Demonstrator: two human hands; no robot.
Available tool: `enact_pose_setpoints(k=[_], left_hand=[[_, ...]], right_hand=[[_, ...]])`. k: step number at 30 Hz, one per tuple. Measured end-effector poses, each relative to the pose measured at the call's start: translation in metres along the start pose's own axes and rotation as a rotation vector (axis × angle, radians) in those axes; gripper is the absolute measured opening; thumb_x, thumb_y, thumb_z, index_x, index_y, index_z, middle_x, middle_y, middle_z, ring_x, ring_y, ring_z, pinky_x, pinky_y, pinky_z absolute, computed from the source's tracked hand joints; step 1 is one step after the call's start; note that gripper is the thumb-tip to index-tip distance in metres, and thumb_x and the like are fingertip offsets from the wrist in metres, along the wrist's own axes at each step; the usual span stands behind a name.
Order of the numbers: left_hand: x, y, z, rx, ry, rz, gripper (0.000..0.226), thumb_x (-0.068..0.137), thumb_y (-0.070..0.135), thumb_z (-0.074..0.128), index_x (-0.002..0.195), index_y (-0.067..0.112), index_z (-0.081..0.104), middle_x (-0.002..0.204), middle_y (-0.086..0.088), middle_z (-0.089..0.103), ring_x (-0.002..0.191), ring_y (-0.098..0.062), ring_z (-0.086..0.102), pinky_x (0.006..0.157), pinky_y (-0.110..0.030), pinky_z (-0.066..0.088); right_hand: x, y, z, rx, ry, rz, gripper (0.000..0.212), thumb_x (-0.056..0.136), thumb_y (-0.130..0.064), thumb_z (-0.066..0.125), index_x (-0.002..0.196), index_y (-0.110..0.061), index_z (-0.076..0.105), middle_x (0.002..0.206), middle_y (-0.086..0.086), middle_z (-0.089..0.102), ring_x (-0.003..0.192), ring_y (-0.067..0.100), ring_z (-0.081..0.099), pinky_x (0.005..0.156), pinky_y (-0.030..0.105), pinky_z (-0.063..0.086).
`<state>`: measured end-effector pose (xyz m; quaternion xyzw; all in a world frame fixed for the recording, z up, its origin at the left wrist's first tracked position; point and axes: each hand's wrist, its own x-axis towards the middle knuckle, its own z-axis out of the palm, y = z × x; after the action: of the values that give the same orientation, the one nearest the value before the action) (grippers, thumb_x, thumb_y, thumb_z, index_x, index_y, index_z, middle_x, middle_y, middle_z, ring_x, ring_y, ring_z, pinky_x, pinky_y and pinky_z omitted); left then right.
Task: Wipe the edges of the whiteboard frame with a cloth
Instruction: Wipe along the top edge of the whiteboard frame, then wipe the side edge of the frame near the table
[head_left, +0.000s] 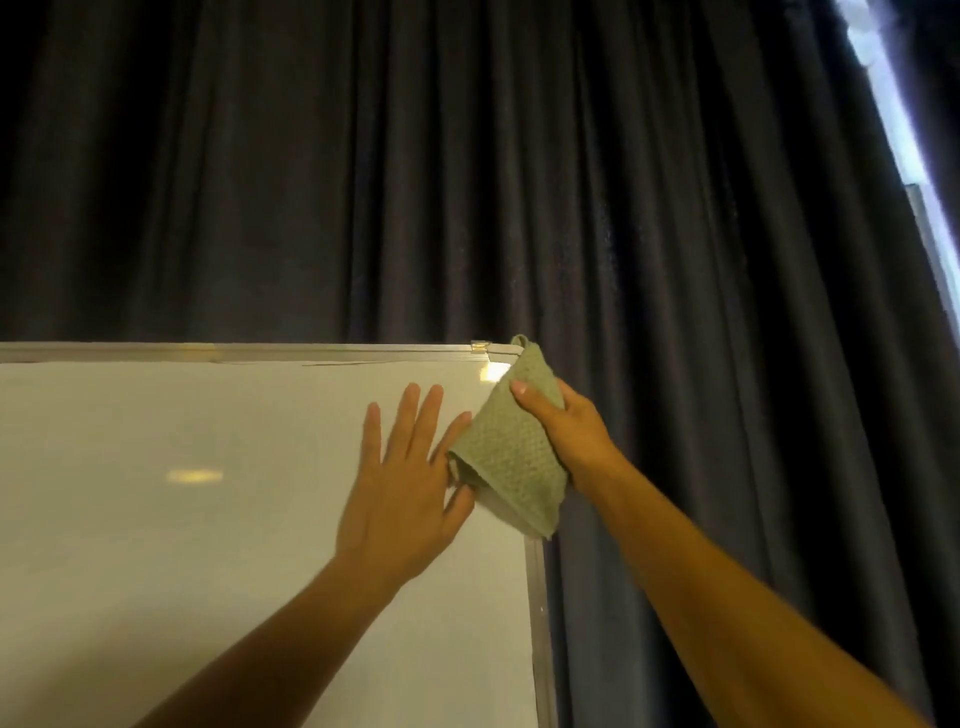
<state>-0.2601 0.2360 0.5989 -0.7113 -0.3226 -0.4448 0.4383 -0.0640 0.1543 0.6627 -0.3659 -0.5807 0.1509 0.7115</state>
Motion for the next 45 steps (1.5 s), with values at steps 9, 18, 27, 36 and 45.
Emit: enact_pose_setpoints(k=[9,18,27,36,45], left_hand=[[-0.023,-0.015,0.021,0.039,-0.088,-0.163,0.078,0.104,0.069,0.003,0.169,0.027,0.017,0.178,-0.011,0.004,0.164,-0.041,0.003,0.129,-0.068,0.007],[-0.038,-0.013,0.025,0.012,-0.083,-0.145,0.081,0.103,0.074,0.009,0.17,0.029,0.012,0.178,-0.011,0.002,0.164,-0.04,0.001,0.129,-0.068,0.005],[-0.043,-0.017,0.023,0.023,-0.116,-0.165,0.082,0.101,0.076,0.003,0.17,0.031,0.002,0.179,-0.008,-0.004,0.164,-0.038,-0.002,0.129,-0.067,0.006],[-0.101,0.014,0.036,0.001,-0.25,-0.158,0.088,0.102,0.074,0.004,0.17,0.018,0.011,0.177,-0.016,0.004,0.164,-0.042,0.004,0.129,-0.066,0.01],[-0.187,0.091,0.057,-0.042,-0.365,-0.034,0.08,0.105,0.062,0.025,0.164,0.009,0.031,0.174,-0.021,0.019,0.162,-0.044,0.015,0.126,-0.071,0.018]], right_hand=[[-0.057,0.076,0.016,0.121,-0.048,-0.014,0.038,0.09,-0.02,0.074,0.126,-0.025,0.063,0.101,-0.012,0.075,0.092,0.007,0.072,0.069,0.016,0.056],[-0.128,0.121,0.009,0.131,-0.034,0.021,0.044,0.091,-0.012,0.071,0.132,-0.022,0.059,0.113,-0.007,0.074,0.102,0.012,0.07,0.08,0.022,0.056],[-0.191,0.16,-0.003,0.029,-0.094,0.08,0.052,0.087,-0.016,0.074,0.136,-0.024,0.056,0.116,-0.011,0.072,0.105,0.011,0.069,0.083,0.022,0.056],[-0.183,0.14,-0.072,-0.684,-0.828,0.447,0.026,0.082,-0.04,0.08,0.103,-0.045,0.065,0.101,-0.015,0.072,0.094,0.004,0.069,0.084,0.022,0.055],[-0.274,0.21,-0.083,-0.022,-0.312,0.629,0.027,0.085,-0.048,0.07,0.112,-0.044,0.072,0.11,-0.008,0.075,0.099,0.007,0.071,0.078,0.018,0.055]])
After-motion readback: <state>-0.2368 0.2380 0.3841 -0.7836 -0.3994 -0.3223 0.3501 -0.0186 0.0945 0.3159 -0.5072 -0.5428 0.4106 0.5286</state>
